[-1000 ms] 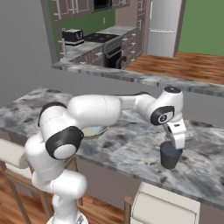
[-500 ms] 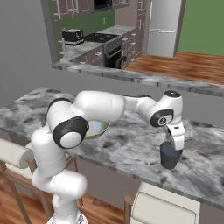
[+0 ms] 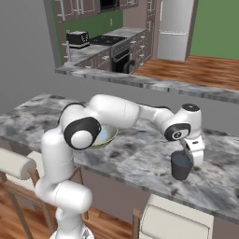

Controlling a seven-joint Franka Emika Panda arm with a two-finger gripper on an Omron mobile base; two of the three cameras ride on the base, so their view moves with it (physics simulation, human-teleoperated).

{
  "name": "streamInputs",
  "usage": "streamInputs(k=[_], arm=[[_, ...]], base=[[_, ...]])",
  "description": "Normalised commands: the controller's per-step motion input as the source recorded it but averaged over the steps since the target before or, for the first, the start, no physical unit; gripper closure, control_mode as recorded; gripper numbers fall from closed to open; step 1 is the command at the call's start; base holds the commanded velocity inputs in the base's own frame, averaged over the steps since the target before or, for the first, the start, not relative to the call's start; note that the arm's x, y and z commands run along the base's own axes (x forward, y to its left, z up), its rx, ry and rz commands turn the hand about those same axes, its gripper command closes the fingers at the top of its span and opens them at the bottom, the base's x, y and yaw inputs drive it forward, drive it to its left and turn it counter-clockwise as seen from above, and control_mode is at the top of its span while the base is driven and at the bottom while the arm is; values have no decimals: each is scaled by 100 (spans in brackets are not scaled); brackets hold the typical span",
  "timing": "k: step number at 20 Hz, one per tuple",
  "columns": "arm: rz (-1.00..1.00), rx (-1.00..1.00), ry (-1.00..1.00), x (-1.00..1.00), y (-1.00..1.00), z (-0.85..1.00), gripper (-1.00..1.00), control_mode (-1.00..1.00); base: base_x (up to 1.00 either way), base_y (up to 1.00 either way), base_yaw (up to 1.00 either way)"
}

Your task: There are four ice cubes in the ice bowl. Place two ice cubes in each glass of water.

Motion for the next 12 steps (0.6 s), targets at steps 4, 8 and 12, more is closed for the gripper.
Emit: streamInputs(k=[4, 8, 12], arm=[[0, 0, -3, 21, 1, -4, 100, -100], [0, 0, 0, 20, 3, -1, 100, -100], [0, 0, 0, 2, 0, -19, 100, -100]], base=[[0, 0, 0], [0, 0, 0], [0, 0, 0]])
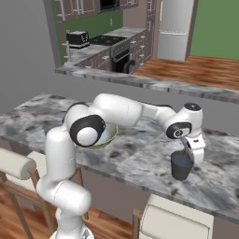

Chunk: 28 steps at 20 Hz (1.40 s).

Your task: There are four ice cubes in the ice bowl. Place two ice cubes in each glass of water.

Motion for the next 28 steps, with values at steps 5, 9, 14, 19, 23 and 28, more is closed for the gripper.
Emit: streamInputs(k=[5, 9, 14, 19, 23, 28], arm=[[0, 0, 0, 0, 0, -28, 100, -100], [0, 0, 0, 1, 2, -9, 100, -100], [0, 0, 0, 1, 0, -1, -100, -100], [-2, 0, 0, -2, 0, 0, -100, -100], [-3, 0, 0, -1, 0, 0, -100, -100], [-3, 0, 0, -1, 1, 0, -100, -100]], base=[[0, 0, 0], [0, 0, 0], [0, 0, 0], [0, 0, 0], [0, 0, 0], [0, 0, 0]])
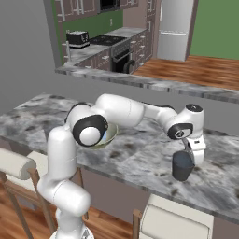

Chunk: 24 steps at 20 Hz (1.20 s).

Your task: There are four ice cubes in the ice bowl. Place two ice cubes in each glass of water.

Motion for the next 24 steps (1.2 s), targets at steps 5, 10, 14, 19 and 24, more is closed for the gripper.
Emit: streamInputs(k=[5, 10, 14, 19, 24], arm=[[-4, 0, -1, -10, 2, 24, -100, -100], [-6, 0, -12, -1, 36, 36, -100, -100], [-3, 0, -19, -26, 37, 48, -100, -100], [2, 0, -24, -95, 59, 14, -100, -100], [18, -12, -6, -76, 95, 8, -100, -100]], base=[[0, 0, 0], [0, 0, 0], [0, 0, 0], [0, 0, 0], [0, 0, 0]])
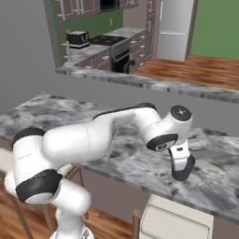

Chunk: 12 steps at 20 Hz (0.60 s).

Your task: There are four ice cubes in the ice bowl. Place two ice cubes in each glass of water.

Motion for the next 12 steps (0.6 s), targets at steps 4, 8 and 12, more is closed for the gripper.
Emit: streamInputs(k=[4, 8, 12], arm=[[30, -32, 8, -13, 100, 45, -100, -100], [38, -39, 9, 0, 100, 40, -100, -100], [45, -32, 6, 0, 100, 23, -100, -100]], base=[[0, 0, 0], [0, 0, 0], [0, 0, 0]])
